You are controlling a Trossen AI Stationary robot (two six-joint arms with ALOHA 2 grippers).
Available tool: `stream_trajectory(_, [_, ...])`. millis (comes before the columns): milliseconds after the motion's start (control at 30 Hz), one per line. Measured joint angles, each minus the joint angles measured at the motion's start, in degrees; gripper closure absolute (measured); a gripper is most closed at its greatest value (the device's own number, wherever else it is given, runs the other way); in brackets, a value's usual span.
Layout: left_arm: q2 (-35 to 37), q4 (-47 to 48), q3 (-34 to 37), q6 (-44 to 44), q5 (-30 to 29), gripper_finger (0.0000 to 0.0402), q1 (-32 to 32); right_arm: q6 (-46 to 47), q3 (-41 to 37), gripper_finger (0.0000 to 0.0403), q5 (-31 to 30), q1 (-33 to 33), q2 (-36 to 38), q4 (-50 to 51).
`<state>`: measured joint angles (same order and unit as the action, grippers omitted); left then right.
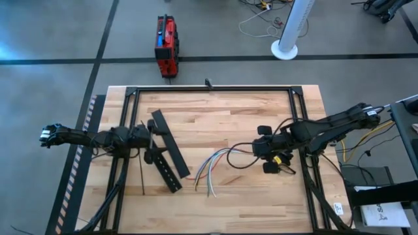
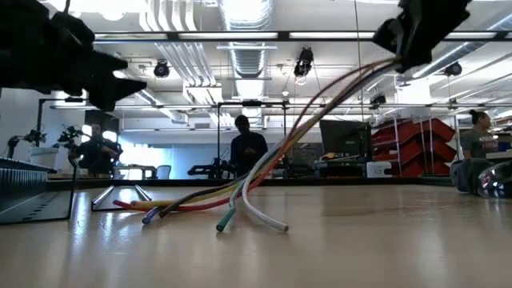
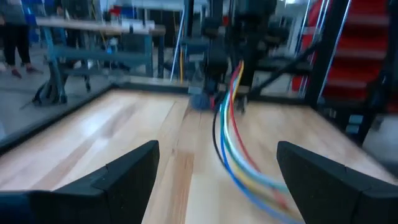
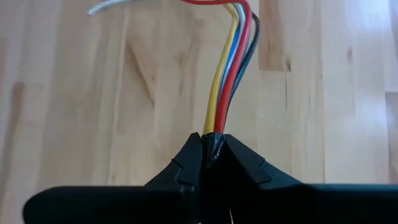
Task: Ziptie cables
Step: Wrap the cable wires with the black zip tie
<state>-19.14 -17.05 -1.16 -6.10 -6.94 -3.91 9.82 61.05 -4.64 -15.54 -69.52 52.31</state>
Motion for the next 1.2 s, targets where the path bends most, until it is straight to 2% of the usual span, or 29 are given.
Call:
stream_trajectory(200, [0.0, -10.28, -0.01, -12.96, 0.04, 0.009, -0.01, 1.76, 0.75, 0.0375, 0.02, -4.48, 0.02, -0.34])
stream_trajectory(300, [-0.02, -13.74, 0.01, -14.47, 0.08, 0.009, -0.3, 5.13, -0.48, 0.0375, -0.11, -7.4, 0.02, -0.6])
stream_trajectory(467, [-3.34, -18.8, 0.12, -14.25, 0.59, 0.009, -2.55, 11.52, -3.67, 0.0375, -4.02, -12.98, 0.02, -1.63])
stream_trajectory(667, [-14.35, -29.88, 0.14, -12.6, 0.57, 0.009, -6.72, 16.92, -5.9, 0.0375, -7.34, -16.77, 0.02, -1.72])
stream_trajectory(933, [-31.53, -49.28, -1.68, -11.02, 0.43, 0.009, -7.9, 17.16, -7.1, 0.0375, -8.91, -16.82, 0.02, -1.64])
stream_trajectory(1067, [-37.44, -49.86, -5.68, -8.9, -0.69, 0.009, -7.9, 17.16, -7.14, 0.0375, -8.94, -16.82, 0.02, -1.63])
stream_trajectory(1200, [-42.5, -49.2, -10.89, -7.06, -5.13, 0.009, -7.9, 17.12, -7.17, 0.0375, -8.94, -16.82, 0.02, -1.6])
